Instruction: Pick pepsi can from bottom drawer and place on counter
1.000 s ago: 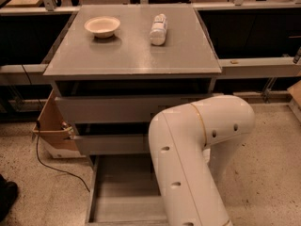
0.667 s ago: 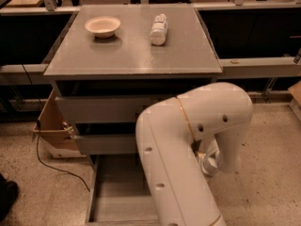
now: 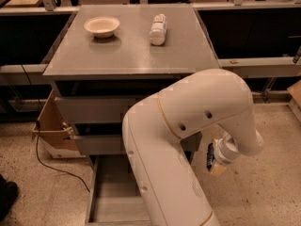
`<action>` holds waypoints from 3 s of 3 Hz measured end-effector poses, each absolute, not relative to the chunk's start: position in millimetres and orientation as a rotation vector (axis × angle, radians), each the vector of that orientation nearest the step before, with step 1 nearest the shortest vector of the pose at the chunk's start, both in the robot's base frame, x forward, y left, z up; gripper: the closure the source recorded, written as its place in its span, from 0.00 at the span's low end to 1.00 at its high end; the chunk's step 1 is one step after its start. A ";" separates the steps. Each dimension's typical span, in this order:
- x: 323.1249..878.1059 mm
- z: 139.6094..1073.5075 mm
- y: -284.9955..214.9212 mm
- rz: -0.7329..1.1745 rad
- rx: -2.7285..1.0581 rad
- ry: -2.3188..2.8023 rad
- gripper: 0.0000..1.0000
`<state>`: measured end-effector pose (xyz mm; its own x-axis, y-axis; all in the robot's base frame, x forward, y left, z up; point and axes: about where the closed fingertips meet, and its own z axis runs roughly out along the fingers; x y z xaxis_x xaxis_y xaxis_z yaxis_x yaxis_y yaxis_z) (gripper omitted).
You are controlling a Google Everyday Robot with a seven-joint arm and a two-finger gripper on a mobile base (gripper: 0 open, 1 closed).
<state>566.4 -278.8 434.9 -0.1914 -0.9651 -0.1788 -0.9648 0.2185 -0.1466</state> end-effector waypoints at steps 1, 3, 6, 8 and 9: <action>558.4 475.7 -299.0 -0.014 -1.801 2.313 1.00; 551.1 470.3 -276.6 0.118 -1.900 2.189 1.00; 508.3 485.5 -222.6 0.549 -2.223 1.583 1.00; 481.4 519.6 -193.5 0.715 -2.136 1.503 1.00; 460.2 546.2 -180.4 0.848 -2.107 1.418 1.00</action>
Offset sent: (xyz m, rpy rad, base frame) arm -0.0069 -0.0179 0.0366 -0.0161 0.0139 -0.0342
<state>460.2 -180.4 546.2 0.2788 -0.6476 -0.7091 -0.9312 -0.3628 -0.0348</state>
